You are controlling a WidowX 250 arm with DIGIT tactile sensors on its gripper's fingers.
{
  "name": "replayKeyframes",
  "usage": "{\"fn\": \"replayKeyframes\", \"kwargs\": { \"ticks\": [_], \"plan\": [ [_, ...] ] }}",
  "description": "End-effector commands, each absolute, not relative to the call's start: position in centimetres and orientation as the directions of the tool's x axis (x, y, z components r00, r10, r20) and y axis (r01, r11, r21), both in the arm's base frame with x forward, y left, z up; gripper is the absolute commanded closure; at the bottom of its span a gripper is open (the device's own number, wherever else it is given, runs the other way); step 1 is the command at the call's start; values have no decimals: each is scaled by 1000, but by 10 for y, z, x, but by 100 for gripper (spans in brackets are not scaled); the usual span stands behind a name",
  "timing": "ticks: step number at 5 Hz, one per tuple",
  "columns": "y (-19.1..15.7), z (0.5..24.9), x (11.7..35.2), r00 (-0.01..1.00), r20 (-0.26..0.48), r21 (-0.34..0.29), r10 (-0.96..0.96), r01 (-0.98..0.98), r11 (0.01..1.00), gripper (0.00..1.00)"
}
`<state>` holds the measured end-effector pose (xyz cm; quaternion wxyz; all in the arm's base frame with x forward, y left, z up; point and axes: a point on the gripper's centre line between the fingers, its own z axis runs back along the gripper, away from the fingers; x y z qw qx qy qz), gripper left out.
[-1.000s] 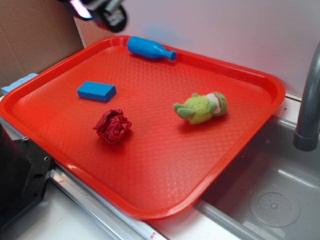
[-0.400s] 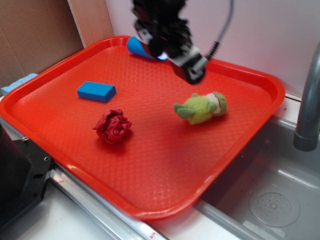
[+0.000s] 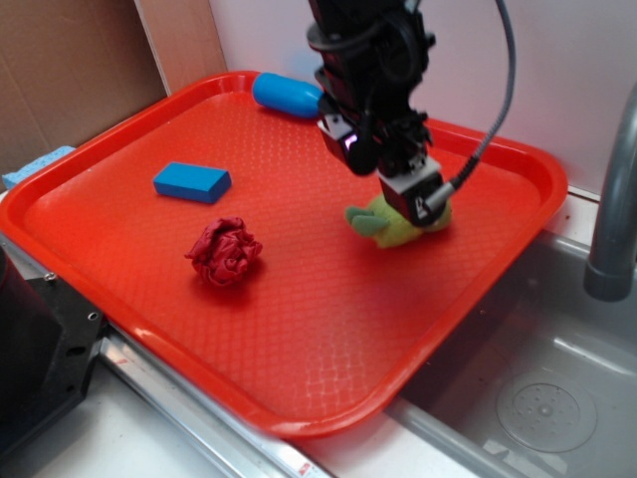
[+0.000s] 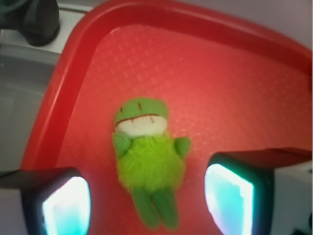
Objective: Grab the green animal.
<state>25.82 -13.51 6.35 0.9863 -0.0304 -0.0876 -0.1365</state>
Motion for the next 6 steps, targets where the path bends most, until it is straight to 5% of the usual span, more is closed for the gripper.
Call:
{"fn": "replayKeyframes", "kwargs": {
  "ticks": [1, 2, 3, 4, 6],
  "plan": [
    [-146, 47, 276, 945, 178, -17, -275, 283, 959, 0],
    [-142, 35, 281, 954, 149, 0, -259, 262, 965, 0],
    [-140, 28, 282, 959, 131, 9, -250, 251, 968, 11],
    [-138, 26, 281, 962, 128, 12, -239, 240, 971, 100],
    [-114, 74, 261, 983, 85, 12, -161, 160, 987, 100]
  ]
}}
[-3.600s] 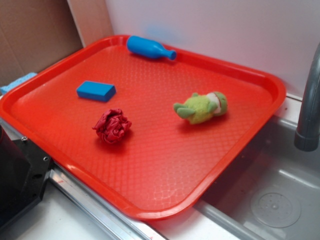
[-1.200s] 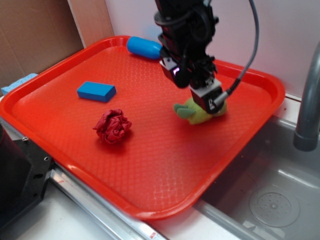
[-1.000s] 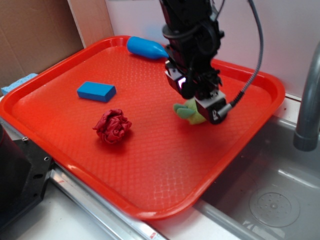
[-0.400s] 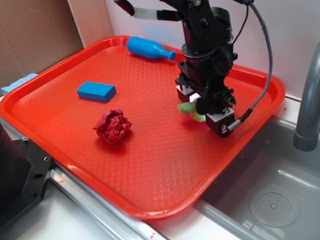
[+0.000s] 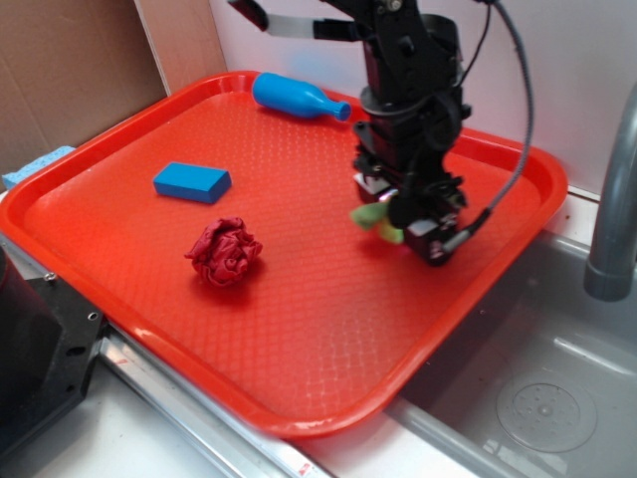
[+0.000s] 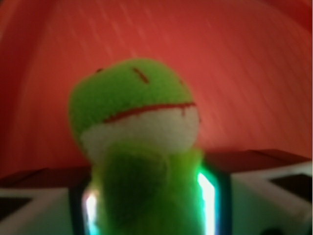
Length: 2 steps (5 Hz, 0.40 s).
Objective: Grab the green animal.
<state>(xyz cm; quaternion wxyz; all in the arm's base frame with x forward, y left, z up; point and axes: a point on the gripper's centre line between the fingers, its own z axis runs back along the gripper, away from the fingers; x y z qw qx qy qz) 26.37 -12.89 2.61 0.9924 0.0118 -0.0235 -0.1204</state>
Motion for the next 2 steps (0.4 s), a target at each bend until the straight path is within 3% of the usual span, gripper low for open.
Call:
{"fn": "replayKeyframes", "kwargs": {
  "ticks": [1, 2],
  "plan": [
    [-93, 108, 245, 992, 98, 14, -76, 75, 997, 100],
    [-66, 138, 225, 995, 102, -34, 11, -7, 999, 100]
  ]
}}
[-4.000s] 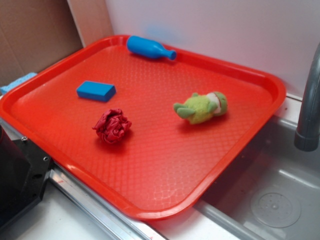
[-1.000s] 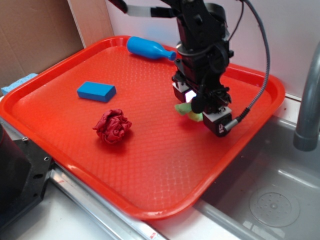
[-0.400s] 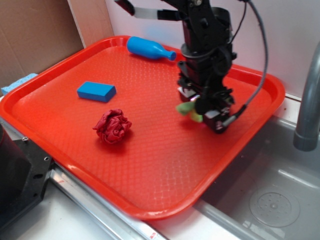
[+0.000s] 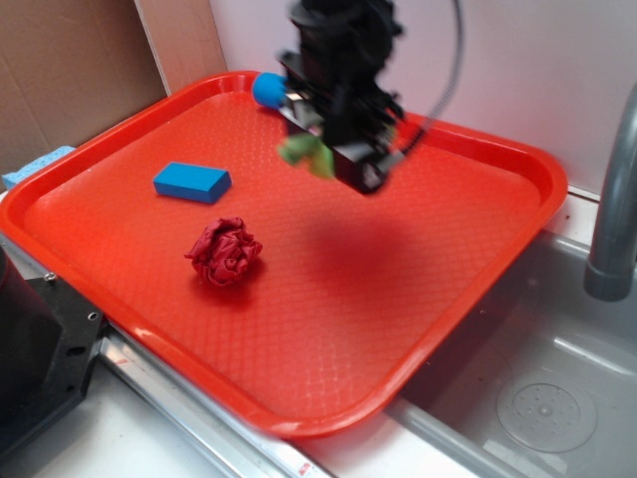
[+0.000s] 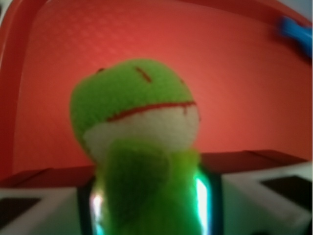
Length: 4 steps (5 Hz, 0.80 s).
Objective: Grab the green animal.
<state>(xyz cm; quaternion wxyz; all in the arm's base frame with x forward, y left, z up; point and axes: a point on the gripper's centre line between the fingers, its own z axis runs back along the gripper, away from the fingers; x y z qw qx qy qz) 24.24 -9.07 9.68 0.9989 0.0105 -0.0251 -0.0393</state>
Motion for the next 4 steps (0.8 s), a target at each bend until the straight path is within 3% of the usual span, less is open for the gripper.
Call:
{"fn": "replayKeyframes", "kwargs": {
  "ticks": [1, 2, 3, 4],
  "plan": [
    [-41, 159, 207, 991, 124, -61, 58, -51, 997, 100],
    [-22, 172, 190, 982, 147, -72, 120, -110, 991, 100],
    [-19, 177, 180, 975, 168, -42, 148, -143, 989, 100],
    [-27, 168, 185, 987, 122, -110, 102, -89, 990, 100]
  ]
}}
